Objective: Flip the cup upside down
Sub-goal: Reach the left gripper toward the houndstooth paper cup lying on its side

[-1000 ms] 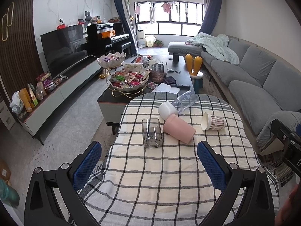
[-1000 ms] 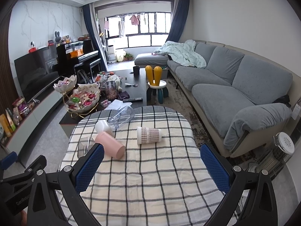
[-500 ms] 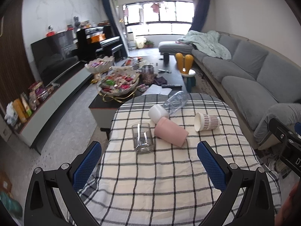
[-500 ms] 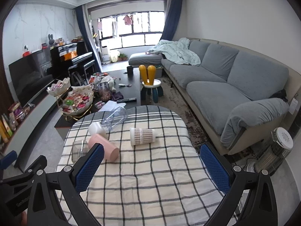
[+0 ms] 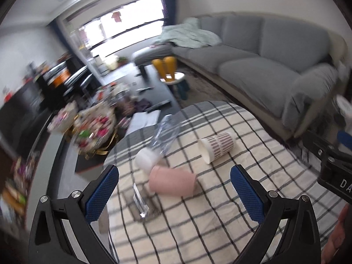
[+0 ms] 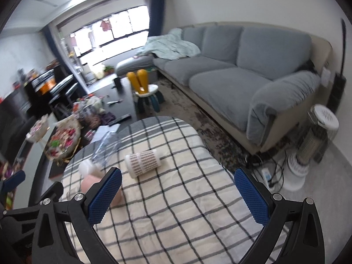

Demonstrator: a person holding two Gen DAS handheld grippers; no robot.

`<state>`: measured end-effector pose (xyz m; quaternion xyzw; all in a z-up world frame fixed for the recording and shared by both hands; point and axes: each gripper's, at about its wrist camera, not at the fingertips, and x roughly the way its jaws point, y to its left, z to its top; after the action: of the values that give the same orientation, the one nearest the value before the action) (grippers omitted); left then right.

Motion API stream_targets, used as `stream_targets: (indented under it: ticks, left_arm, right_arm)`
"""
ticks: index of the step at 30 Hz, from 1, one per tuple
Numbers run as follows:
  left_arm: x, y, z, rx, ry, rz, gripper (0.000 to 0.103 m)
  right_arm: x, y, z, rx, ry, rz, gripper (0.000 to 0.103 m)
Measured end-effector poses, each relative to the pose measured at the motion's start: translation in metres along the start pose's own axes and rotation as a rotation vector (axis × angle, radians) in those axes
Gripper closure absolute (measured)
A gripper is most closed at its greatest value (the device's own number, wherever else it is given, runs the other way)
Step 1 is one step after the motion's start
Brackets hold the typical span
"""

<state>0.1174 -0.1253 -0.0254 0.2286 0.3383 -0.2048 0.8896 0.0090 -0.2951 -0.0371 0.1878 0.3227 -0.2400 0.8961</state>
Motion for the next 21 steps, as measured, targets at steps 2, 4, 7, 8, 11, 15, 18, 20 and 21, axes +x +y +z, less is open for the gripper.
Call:
stream_targets:
  ticks: [2,4,7,8,11,15,18,20,21]
  left_arm:
    - [0.020,-0.011,0.012,0.097,0.025,-0.021,0.000]
    - [0.043,-0.021,0.022,0.181,0.057,-0.080,0.000]
    - [0.075,-0.032,0.033,0.268,0.101,-0.170,0.000]
    - [0.084,-0.035,0.036,0.287,0.113,-0.192,0.000]
    - [0.114,-0.045,0.047,0.357,0.134,-0.250,0.000]
    - [0.151,-0.066,0.059,0.486,0.159,-0.320,0.001]
    - [0.182,-0.081,0.066,0.561,0.208,-0.372,0.005]
    - [0.202,-0.089,0.069,0.608,0.254,-0.393,0.007]
    - [0.210,-0.093,0.069,0.636,0.276,-0.404,0.008]
  right_arm:
    - [0.015,-0.003,0.003,0.046,0.012,-0.042,0.000]
    - [0.029,-0.006,0.005,0.087,0.022,-0.077,0.000]
    - [0.049,-0.009,0.007,0.142,0.054,-0.111,0.000]
    - [0.058,-0.011,0.008,0.168,0.072,-0.122,0.000]
    - [0.082,-0.018,0.008,0.244,0.127,-0.142,0.000]
    - [0.106,-0.024,0.007,0.317,0.169,-0.172,0.000]
    - [0.120,-0.026,0.007,0.367,0.181,-0.218,0.000]
    - [0.130,-0.027,0.008,0.402,0.189,-0.249,0.000]
    - [0.136,-0.027,0.008,0.417,0.197,-0.256,0.000]
